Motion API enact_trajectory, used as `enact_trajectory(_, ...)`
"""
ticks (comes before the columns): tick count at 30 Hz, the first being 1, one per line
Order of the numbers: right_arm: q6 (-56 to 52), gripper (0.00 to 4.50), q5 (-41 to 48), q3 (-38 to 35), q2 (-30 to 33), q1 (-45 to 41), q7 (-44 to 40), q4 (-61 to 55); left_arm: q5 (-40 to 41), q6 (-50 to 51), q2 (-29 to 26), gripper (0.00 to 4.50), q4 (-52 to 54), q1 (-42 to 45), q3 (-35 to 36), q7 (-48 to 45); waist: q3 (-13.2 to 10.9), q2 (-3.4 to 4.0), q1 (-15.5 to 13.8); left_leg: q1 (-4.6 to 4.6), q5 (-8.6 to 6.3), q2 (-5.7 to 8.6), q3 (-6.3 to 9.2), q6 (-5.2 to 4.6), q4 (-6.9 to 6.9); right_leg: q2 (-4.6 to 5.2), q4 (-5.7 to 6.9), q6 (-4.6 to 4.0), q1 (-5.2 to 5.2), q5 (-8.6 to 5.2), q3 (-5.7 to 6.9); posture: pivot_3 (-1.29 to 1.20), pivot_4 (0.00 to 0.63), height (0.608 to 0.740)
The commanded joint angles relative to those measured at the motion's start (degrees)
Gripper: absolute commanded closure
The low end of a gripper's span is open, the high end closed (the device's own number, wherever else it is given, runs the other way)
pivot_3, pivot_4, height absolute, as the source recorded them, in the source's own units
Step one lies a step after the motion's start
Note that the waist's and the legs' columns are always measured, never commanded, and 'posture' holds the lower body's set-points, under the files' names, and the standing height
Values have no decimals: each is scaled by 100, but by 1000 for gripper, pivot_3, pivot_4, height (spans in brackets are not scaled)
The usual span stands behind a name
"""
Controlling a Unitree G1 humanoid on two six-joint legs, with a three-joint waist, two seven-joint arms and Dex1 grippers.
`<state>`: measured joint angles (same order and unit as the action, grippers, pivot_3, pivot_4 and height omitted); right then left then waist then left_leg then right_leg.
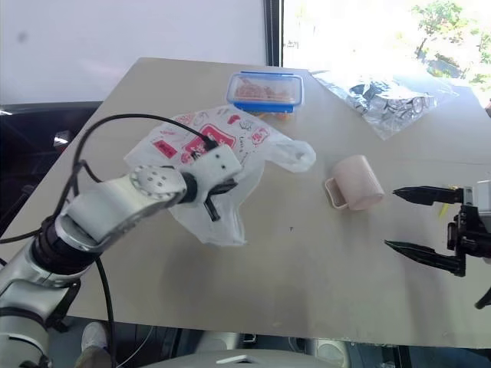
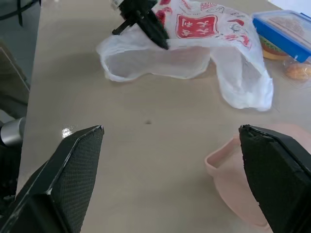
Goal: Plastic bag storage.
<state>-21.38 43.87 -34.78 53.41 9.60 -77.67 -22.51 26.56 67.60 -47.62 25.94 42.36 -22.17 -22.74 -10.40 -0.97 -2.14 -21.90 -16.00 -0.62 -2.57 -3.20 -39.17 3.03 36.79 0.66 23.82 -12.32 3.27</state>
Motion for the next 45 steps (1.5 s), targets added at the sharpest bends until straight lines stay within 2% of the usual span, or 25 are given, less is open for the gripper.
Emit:
enact_trajectory(1,-160,0,13,376,-171,-148,648,-524,426,-110,263,4447,-540,126,1556,-291,0,0,1,-1,0,0,2,0,-2,0,1,1,1,0,3,0,150,740)
enact_trajectory(4,36,0,-412,732,-529,-331,1429,-803,665,-254,302,4447,-852,217,2261,-621,0,0,0,-2,0,1,1,0,-5,4,3,2,1,0,4,0,150,740)
enact_trajectory(9,-764,0,-1532,1709,-482,-617,3000,-1400,1436,252,624,4447,-1071,480,3311,-782,0,-1,-5,-13,1,3,-2,2,-8,10,3,-1,10,2,5,0,150,740)
enact_trajectory(12,-1559,0,-2653,2377,-360,-977,4201,-1823,1497,338,809,4447,-940,542,3417,-582,0,0,-3,-13,1,5,-2,4,-9,12,3,-14,10,10,5,0,150,740)
enact_trajectory(15,-2870,0,-2714,2924,-491,-1906,4800,-1820,1526,495,1196,4447,-890,811,3406,-215,0,-1,2,-14,2,6,-3,6,-14,12,3,-13,10,11,5,0,150,740)
enact_trajectory(17,-3368,0,-2937,3205,-559,-2370,5126,-1719,1459,487,1319,4447,-782,836,3330,-87,0,-2,6,-14,3,7,-3,8,-17,12,4,-14,9,12,4,0,150,740)
enact_trajectory(19,-3735,0,-3092,3442,-555,-2754,5323,-1707,1368,474,1382,4447,-670,795,3296,51,0,-2,9,-13,4,8,-2,9,-14,11,6,-15,11,13,4,0,150,740)
enact_trajectory(22,-4368,0,-2133,3260,-795,-3157,4790,-2246,1428,491,1535,4447,-688,748,3468,205,0,-2,13,-17,4,8,1,10,-4,9,6,-18,20,13,6,0,150,740)
enact_trajectory(24,-4871,0,-1681,3419,-859,-3364,4545,-2452,1430,492,1567,4447,-663,724,3456,262,0,-2,24,-32,3,7,1,11,-4,8,6,-19,33,13,6,0,150,740)
enact_trajectory(27,-5649,0,-1422,3798,-1130,-3686,4665,-2288,1439,483,1609,4447,-616,691,3419,310,2,-5,78,-54,3,9,8,11,-10,10,4,-18,46,15,14,0,150,740)
enact_trajectory(30,-6159,0,-1616,4213,-1430,-3934,5055,-1653,1514,502,1641,4447,-534,682,3441,334,2,-5,110,-58,3,16,12,11,-16,16,5,-17,46,15,17,0,150,740)
enact_trajectory(32,-6341,0,-1801,4222,-1657,-4048,5349,-1196,1551,534,1590,4447,-420,655,3425,303,2,-5,125,-59,3,20,12,10,-17,18,5,-17,46,16,17,0,150,740)
enact_trajectory(37,-6563,0,-1996,4199,-1623,-4126,5625,-867,1557,587,1485,4447,-171,524,3395,337,2,-5,131,-88,4,21,8,10,-17,16,22,-18,84,16,12,0,150,740)
enact_trajectory(45,-6196,0,-2546,4597,-1770,-4305,6081,-112,1552,582,1499,4447,173,364,3223,370,5,-7,148,-85,4,23,1,10,-16,11,27,-17,86,17,2,0,150,740)
